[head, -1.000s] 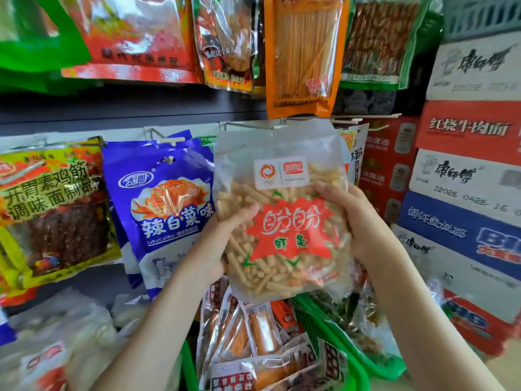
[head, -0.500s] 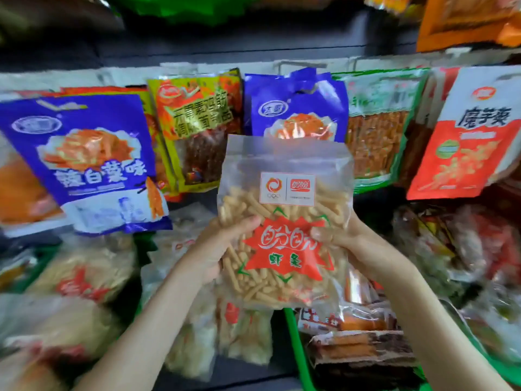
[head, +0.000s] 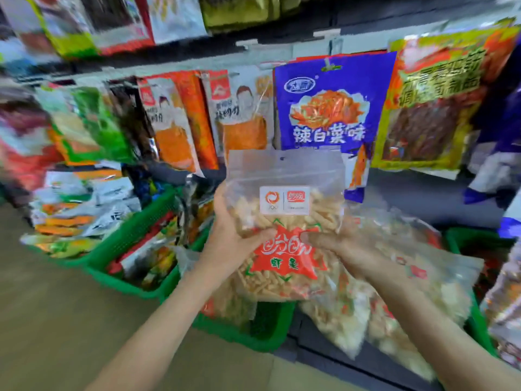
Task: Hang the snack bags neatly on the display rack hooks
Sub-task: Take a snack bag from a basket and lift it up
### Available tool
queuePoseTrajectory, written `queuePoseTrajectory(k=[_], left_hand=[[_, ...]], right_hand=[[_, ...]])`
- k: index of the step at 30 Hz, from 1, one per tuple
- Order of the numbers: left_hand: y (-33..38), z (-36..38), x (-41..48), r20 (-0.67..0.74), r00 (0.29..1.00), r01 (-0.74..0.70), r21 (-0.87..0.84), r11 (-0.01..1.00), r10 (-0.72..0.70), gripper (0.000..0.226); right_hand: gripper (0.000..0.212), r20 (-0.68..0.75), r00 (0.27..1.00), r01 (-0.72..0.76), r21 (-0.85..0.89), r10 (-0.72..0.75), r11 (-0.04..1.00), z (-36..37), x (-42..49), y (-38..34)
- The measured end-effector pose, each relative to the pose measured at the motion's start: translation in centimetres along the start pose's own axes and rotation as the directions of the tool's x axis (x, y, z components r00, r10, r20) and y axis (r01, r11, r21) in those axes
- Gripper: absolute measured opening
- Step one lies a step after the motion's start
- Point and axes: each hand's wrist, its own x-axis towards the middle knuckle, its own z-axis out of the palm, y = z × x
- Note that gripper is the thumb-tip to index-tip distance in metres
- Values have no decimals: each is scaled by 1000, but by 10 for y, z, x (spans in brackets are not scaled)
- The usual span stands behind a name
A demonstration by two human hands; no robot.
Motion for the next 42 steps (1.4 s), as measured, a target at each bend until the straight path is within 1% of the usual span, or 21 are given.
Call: queuePoseTrajectory(k=[4, 7, 10, 13, 16, 19, 21, 23, 25, 28, 30, 32, 34, 35, 36, 37, 38, 39, 40, 41, 42], left_hand=[[-28, -38, -7, -14, 984, -166, 261, 951, 176, 103], [-55, -60, -9, 103, 983, -184, 418, 889, 155, 90], [-71, -78, -9, 146, 976, -211, 456, 865, 161, 81], [-86, -92, -14, 120, 984, -170, 445, 880, 130, 83], [-106, -101, -35, 93, 968, -251, 429, 868, 233, 83], [-134, -98, -63, 122, 897, -427, 495, 757, 426, 73], [-155, -90, -71, 261, 825, -554, 549, 626, 501, 63], [-171, -77, -68, 411, 803, -595, 581, 555, 431, 67], [-183, -67, -54, 491, 819, -568, 623, 537, 296, 81], [-197, -60, -30, 579, 807, -557, 687, 467, 113, 95], [-202, -59, -12, 557, 823, -539, 708, 457, 108, 89], [-201, -56, 0, 496, 866, -454, 725, 518, 65, 78], [-212, -57, 16, 448, 886, -316, 770, 554, -117, 75], [-216, -62, 22, 372, 887, -135, 776, 616, -273, 78], [-216, -69, 25, 315, 885, 13, 719, 695, -342, 80], [-215, -77, 27, 293, 883, 113, 626, 772, -367, 67], [-208, -85, 27, 304, 894, 101, 581, 808, -330, 43], [-203, -89, 26, 292, 908, 108, 531, 841, -300, 30], [-199, -93, 24, 241, 941, 102, 472, 876, -239, 33], [-193, -95, 19, 121, 976, 122, 390, 913, -182, 42], [-175, -98, 8, -61, 994, 109, 311, 944, -95, 48]], right_hand=[[77, -19, 999, -27, 160, 31, 987, 54, 21, 28], [62, -38, 996, -66, 224, 76, 972, 85, 29, 39], [66, -13, 996, -85, 235, 90, 968, 104, 34, 43], [61, 1, 993, -115, 222, 117, 968, 111, 36, 40], [67, -56, 985, -146, 214, 161, 966, 101, 38, 38], [71, -137, 976, -137, 220, 170, 966, 82, 38, 41], [67, -166, 971, -129, 248, 173, 960, 71, 36, 43], [59, -185, 969, -109, 284, 166, 953, 64, 33, 42], [53, -197, 972, -64, 297, 127, 953, 61, 30, 42], [55, -244, 969, 19, 265, 48, 964, 62, 25, 43], [55, -267, 964, 62, 237, 3, 969, 69, 19, 46], [55, -250, 967, 103, 198, -52, 975, 82, 10, 54], [60, -222, 966, 161, 102, -135, 982, 98, 3, 67], [63, -205, 963, 188, 41, -176, 981, 104, 0, 75], [65, -185, 962, 203, -18, -202, 979, 110, -3, 84], [67, -162, 964, 205, -65, -213, 977, 114, -6, 92], [67, -141, 967, 202, -101, -215, 974, 118, -8, 100], [67, -125, 968, 201, -132, -217, 971, 121, -11, 106], [66, -117, 968, 204, -160, -224, 966, 122, -12, 112], [66, -112, 967, 208, -177, -230, 962, 123, -14, 117], [66, -112, 967, 207, -178, -229, 962, 123, -14, 120]])
